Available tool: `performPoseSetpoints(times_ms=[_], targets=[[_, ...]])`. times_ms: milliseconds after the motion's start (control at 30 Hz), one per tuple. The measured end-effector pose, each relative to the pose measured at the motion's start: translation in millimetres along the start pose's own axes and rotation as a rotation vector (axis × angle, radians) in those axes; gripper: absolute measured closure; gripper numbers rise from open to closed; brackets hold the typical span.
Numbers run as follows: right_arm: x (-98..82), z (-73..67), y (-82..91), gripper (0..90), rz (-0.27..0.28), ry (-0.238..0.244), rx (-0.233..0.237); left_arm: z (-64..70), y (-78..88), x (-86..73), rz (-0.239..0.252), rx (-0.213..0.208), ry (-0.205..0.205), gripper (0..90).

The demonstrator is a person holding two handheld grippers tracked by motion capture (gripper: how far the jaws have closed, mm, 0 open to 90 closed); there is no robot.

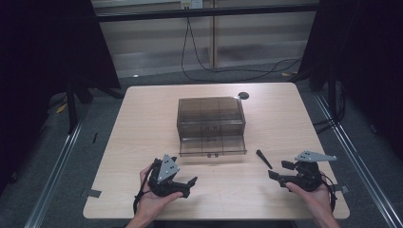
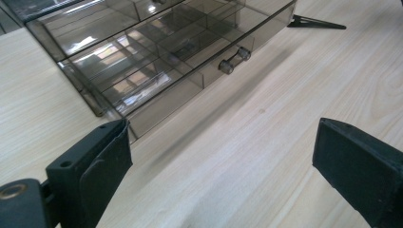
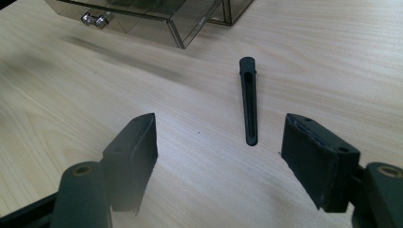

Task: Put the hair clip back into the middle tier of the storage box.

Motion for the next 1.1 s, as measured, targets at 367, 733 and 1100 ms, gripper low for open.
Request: performPoseSetpoints(times_ms=[367,733,1100], targets=[[9.7,5.8,-4.9,35.0,-0.023,0.013,0.026,2.6,7.5,-11.1,0.01,-0.038,0.02,4.0],[27.1,11.1,-10.4,47.7,-0.102,0.022,0.075,-4.4,10.4,-18.5,0.022,-0.081,0.027,3.2],[46.7,13.0,-28.5,50.2,-0.225,0.06,0.109,-9.2,11.1,-19.7,0.019,-0.061,0.028,3.7]])
Point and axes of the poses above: each handheld gripper's, and its own axes: y roughly backward along the jaws, x roughly out of its top, z roughly to its right, the point moved 4 cm from there along -y, roughly forward along the jaws, and after that the axes turned 1 degree about -z, right-handed, at the moved point
